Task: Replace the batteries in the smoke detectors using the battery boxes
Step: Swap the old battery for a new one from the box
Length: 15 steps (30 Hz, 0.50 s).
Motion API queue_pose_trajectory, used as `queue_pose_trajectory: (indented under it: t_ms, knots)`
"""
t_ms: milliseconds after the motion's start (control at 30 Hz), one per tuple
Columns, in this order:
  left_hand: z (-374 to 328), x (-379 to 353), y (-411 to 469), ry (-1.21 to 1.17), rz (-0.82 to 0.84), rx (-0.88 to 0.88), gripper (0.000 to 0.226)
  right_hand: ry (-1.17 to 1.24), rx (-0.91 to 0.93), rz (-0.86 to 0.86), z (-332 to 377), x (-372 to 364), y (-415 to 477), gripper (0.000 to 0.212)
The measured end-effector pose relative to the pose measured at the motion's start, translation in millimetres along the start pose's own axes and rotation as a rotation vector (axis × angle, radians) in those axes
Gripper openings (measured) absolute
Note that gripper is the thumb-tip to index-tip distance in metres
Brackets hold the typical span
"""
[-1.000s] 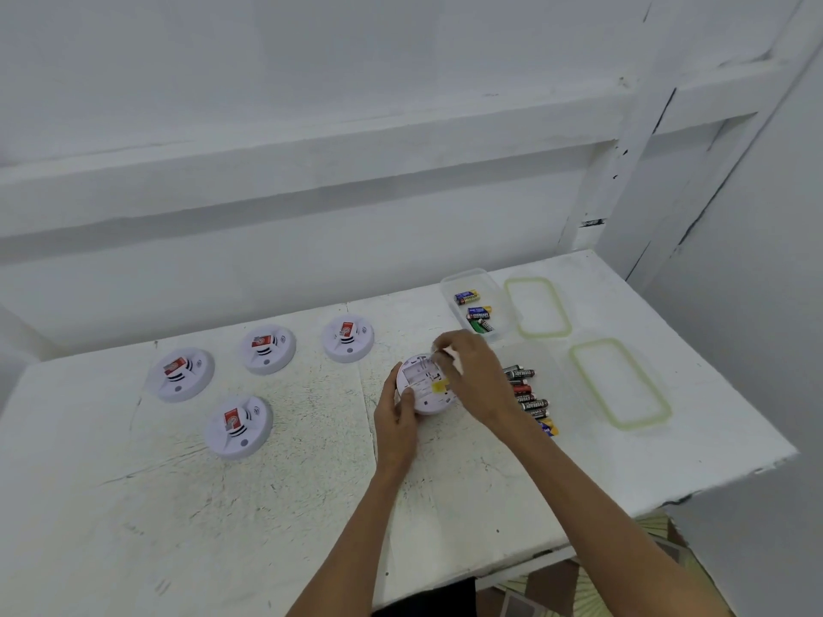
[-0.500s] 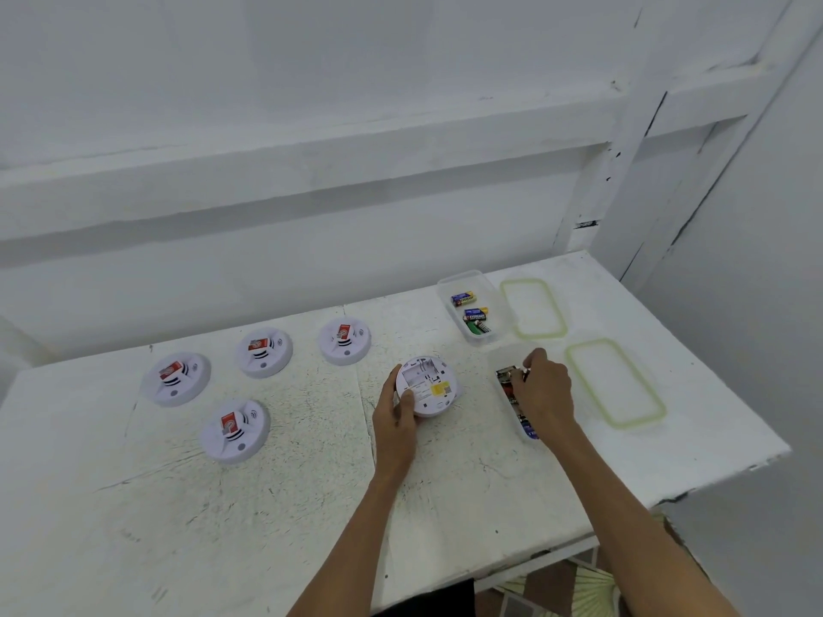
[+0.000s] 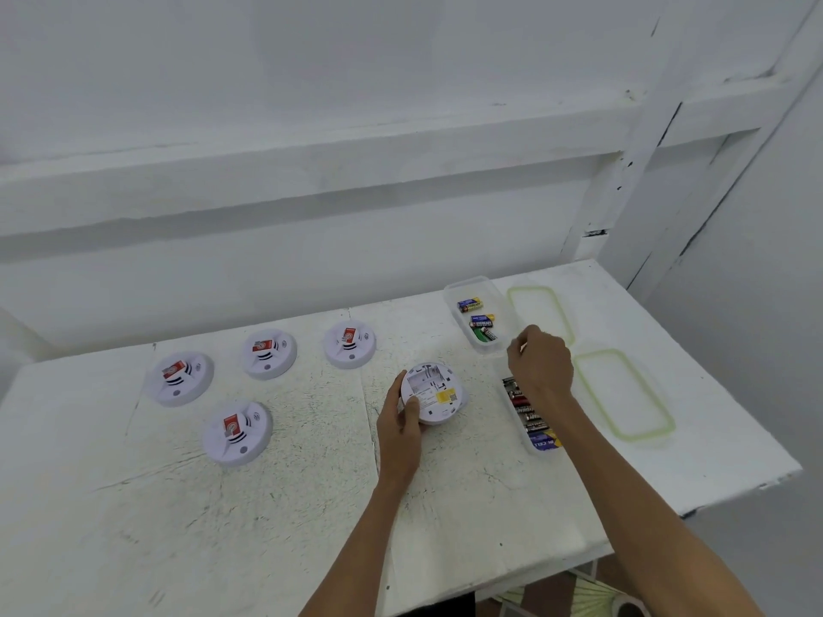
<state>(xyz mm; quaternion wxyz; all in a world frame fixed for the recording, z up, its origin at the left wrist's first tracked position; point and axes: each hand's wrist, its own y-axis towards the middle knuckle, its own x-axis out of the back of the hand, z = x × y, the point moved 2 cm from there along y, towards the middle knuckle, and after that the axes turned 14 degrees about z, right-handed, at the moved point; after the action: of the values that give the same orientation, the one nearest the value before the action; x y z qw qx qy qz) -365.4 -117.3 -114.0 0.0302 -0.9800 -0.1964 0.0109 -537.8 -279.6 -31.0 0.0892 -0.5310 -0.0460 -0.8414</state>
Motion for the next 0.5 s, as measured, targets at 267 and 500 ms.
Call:
queue_pose_trajectory:
  t_ms: [267, 500]
  knots:
    - [0, 0, 0, -0.010, -0.014, -0.002, 0.054, -0.095, 0.157, 0.173, 36, -11, 60, 0.021]
    - [1, 0, 1, -0.012, 0.008, -0.006, 0.056, -0.387, 0.124, 0.514, 41, -22, 94, 0.030]
